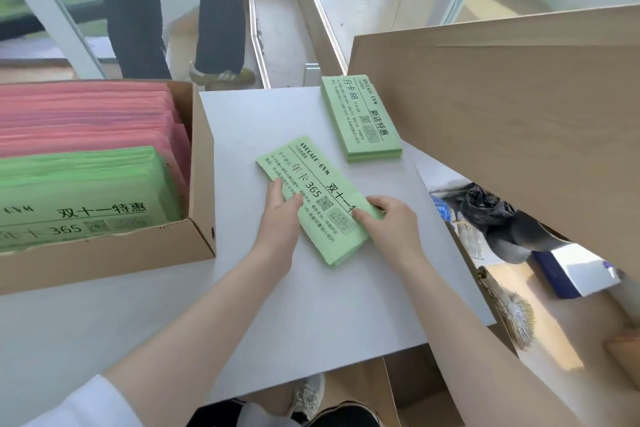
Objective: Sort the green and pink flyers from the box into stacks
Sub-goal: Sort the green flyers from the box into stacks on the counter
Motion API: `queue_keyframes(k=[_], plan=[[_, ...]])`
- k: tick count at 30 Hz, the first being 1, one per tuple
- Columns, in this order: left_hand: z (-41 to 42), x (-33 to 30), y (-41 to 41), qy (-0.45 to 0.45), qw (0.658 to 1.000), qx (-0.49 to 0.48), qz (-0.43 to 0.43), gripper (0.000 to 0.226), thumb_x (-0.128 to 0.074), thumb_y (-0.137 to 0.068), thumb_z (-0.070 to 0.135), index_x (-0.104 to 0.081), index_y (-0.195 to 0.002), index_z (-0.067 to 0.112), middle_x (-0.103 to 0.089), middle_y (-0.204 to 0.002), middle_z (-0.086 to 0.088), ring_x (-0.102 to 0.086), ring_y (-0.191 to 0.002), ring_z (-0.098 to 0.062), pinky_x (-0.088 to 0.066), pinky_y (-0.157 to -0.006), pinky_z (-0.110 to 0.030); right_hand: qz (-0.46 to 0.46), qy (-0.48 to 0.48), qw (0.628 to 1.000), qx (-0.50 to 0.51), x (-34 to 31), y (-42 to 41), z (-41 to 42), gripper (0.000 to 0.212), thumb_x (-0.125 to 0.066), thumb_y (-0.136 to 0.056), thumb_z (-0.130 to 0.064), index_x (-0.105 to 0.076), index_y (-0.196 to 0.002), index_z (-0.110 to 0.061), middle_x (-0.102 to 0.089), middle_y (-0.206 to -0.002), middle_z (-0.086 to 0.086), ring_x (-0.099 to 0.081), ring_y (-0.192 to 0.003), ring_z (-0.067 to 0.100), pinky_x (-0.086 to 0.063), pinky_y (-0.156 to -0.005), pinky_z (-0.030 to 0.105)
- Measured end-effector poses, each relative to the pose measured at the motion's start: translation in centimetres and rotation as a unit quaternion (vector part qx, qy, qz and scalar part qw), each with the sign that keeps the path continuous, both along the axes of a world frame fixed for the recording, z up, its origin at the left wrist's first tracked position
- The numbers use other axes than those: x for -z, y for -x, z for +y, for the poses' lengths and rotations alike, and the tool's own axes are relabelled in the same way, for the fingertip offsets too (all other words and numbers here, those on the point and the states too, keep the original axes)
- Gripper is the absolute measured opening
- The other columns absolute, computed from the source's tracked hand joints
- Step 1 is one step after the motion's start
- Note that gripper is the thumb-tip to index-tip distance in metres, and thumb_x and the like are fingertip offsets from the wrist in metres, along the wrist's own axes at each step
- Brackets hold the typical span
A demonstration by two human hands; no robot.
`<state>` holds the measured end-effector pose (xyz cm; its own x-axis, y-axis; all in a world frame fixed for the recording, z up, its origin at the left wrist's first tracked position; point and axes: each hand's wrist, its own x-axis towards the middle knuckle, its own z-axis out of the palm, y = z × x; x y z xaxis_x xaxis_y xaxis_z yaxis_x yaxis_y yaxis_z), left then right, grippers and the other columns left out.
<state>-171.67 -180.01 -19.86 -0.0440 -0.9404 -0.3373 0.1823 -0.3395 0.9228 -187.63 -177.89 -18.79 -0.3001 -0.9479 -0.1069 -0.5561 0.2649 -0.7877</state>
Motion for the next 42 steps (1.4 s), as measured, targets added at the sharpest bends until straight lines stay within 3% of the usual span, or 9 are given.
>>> queue_keyframes(k=[5, 8, 11, 13, 15, 23, 27, 38, 42], plan=[[-2.3, -0.9, -1.8, 0.017, 1.0, 0.009, -0.009, 0.05, -0.04, -0.097, 0.015, -0.026, -0.145, 0.022, -0.046, -0.141, 0.003, -0.053, -0.12, -0.013, -0.048, -0.089, -0.028, -0.012, -0.026, 0.996, -0.088, -0.4, -1.4, -0.3, 0.025, -0.069, -0.08, -0.019, -0.069, -0.104, -0.013, -0.069, -0.098, 0.003, -0.061, -0.086, 0.016, -0.046, -0.079, 0.022], [-0.7, -1.1, -2.3, 0.027, 0.983, 0.076, -0.164, 0.07, -0.056, -0.089, 0.032, -0.018, -0.147, 0.022, -0.03, -0.151, 0.001, -0.035, -0.135, -0.014, -0.031, -0.11, -0.035, 0.041, -0.027, 0.992, -0.113, -0.5, -0.9, -0.2, 0.054, -0.076, -0.075, -0.021, -0.055, -0.123, -0.009, -0.057, -0.106, 0.003, -0.056, -0.087, 0.017, -0.043, -0.08, 0.017], [1.9, -0.6, -2.8, 0.066, 0.857, 0.182, -0.477, 0.094, -0.062, -0.083, 0.04, 0.0, -0.148, 0.013, 0.003, -0.157, -0.009, 0.004, -0.144, -0.022, -0.002, -0.116, -0.033, 0.075, -0.033, 0.978, -0.193, -0.4, -0.2, 0.6, 0.071, -0.077, -0.073, -0.015, -0.043, -0.136, -0.011, -0.053, -0.118, 0.003, -0.051, -0.098, 0.012, -0.035, -0.081, 0.006], [2.6, 0.0, -3.2, 0.1, 0.814, 0.191, -0.539, 0.101, -0.065, -0.08, 0.043, 0.002, -0.147, 0.009, 0.0, -0.156, -0.011, 0.005, -0.144, -0.024, -0.001, -0.115, -0.032, 0.139, -0.012, 0.965, -0.222, 0.3, -0.3, 0.7, 0.067, -0.073, -0.076, -0.017, -0.043, -0.136, -0.011, -0.053, -0.125, 0.005, -0.049, -0.111, 0.018, -0.037, -0.094, 0.017], [2.4, 0.4, -3.3, 0.142, 0.828, 0.166, -0.516, 0.094, -0.067, -0.081, 0.037, -0.007, -0.147, 0.008, -0.013, -0.155, -0.008, -0.005, -0.142, -0.022, -0.006, -0.114, -0.028, 0.168, 0.009, 0.963, -0.212, 0.8, -0.7, 0.2, 0.061, -0.071, -0.078, -0.019, -0.046, -0.133, -0.01, -0.054, -0.126, 0.006, -0.048, -0.116, 0.022, -0.039, -0.098, 0.027], [-2.0, 0.9, -2.3, 0.182, 0.832, 0.091, -0.516, 0.063, -0.062, -0.086, 0.029, -0.035, -0.139, 0.01, -0.039, -0.142, -0.006, -0.027, -0.131, -0.024, -0.021, -0.106, -0.027, 0.231, 0.048, 0.954, -0.182, 0.9, -1.8, -3.9, 0.04, -0.058, -0.088, -0.018, -0.05, -0.126, -0.007, -0.056, -0.124, 0.009, -0.046, -0.115, 0.027, -0.03, -0.089, 0.025], [-4.2, 0.8, -1.7, 0.176, 0.827, 0.077, -0.528, 0.061, -0.06, -0.087, 0.029, -0.035, -0.139, 0.01, -0.04, -0.142, -0.006, -0.028, -0.131, -0.024, -0.023, -0.106, -0.029, 0.215, 0.053, 0.965, -0.144, 1.1, -2.1, -6.0, 0.032, -0.06, -0.087, -0.019, -0.054, -0.117, -0.007, -0.061, -0.109, 0.011, -0.051, -0.102, 0.028, -0.031, -0.077, 0.027], [-7.4, 1.1, -1.1, 0.161, 0.8, 0.07, -0.574, 0.061, -0.058, -0.088, 0.034, -0.035, -0.141, 0.013, -0.041, -0.141, -0.006, -0.031, -0.129, -0.026, -0.027, -0.104, -0.034, 0.207, 0.08, 0.967, -0.128, 1.1, -1.0, -6.5, 0.031, -0.055, -0.092, -0.021, -0.055, -0.118, -0.004, -0.058, -0.11, 0.011, -0.055, -0.098, 0.028, -0.034, -0.081, 0.028], [-6.6, -0.2, -0.9, 0.133, 0.803, 0.101, -0.572, 0.066, -0.055, -0.09, 0.034, -0.025, -0.145, 0.015, -0.02, -0.153, -0.01, -0.022, -0.137, -0.028, -0.023, -0.109, -0.037, 0.224, 0.097, 0.961, -0.129, 0.5, -0.6, -6.1, 0.019, -0.054, -0.091, -0.024, -0.061, -0.103, -0.01, -0.061, -0.101, 0.004, -0.059, -0.081, 0.025, -0.036, -0.069, 0.03]])
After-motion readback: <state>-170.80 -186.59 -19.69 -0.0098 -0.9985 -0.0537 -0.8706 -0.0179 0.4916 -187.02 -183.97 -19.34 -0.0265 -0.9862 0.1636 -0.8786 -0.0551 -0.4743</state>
